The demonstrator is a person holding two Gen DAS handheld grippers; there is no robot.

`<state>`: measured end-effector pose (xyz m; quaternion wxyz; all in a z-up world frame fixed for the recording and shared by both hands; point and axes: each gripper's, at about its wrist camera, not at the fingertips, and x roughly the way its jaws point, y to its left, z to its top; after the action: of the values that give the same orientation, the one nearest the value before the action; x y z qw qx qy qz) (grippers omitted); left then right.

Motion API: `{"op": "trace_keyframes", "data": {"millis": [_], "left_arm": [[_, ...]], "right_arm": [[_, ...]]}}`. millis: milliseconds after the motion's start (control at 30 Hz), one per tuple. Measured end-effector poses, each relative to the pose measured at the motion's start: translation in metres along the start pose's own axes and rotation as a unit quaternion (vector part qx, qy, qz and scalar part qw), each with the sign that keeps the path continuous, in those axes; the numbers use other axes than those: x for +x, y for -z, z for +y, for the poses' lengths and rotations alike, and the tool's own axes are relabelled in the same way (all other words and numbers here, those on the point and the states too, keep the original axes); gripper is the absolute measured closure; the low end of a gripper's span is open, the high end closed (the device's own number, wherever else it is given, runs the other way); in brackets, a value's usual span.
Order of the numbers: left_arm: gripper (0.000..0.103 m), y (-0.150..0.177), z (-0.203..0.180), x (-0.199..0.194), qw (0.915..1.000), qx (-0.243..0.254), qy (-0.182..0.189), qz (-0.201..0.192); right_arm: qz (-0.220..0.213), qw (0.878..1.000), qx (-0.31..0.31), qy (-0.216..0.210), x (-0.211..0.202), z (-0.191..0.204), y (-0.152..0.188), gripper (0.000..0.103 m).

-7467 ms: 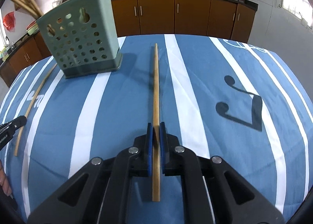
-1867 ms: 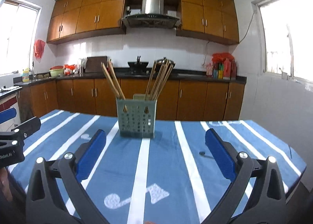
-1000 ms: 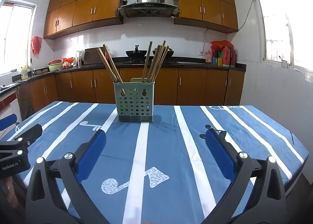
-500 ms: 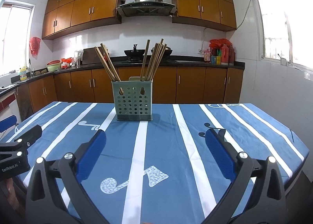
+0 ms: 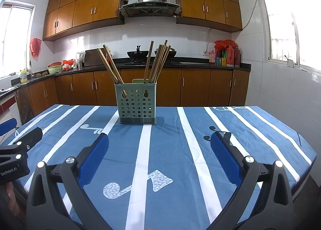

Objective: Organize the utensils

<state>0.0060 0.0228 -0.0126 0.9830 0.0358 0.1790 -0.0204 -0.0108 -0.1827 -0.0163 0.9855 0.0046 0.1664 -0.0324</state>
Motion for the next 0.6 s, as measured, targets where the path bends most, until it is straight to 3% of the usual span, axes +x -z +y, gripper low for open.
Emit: {"op": "trace_keyframes", "data": {"millis": [600], "left_arm": [[0.002,-0.0001,-0.0012,-0.0002,1.0000,-0.001,0.000,0.000]], "right_arm": [[0.001,1.000,0.002,0.001,-0.0001,-0.0004,0.0005,0.004]]}}
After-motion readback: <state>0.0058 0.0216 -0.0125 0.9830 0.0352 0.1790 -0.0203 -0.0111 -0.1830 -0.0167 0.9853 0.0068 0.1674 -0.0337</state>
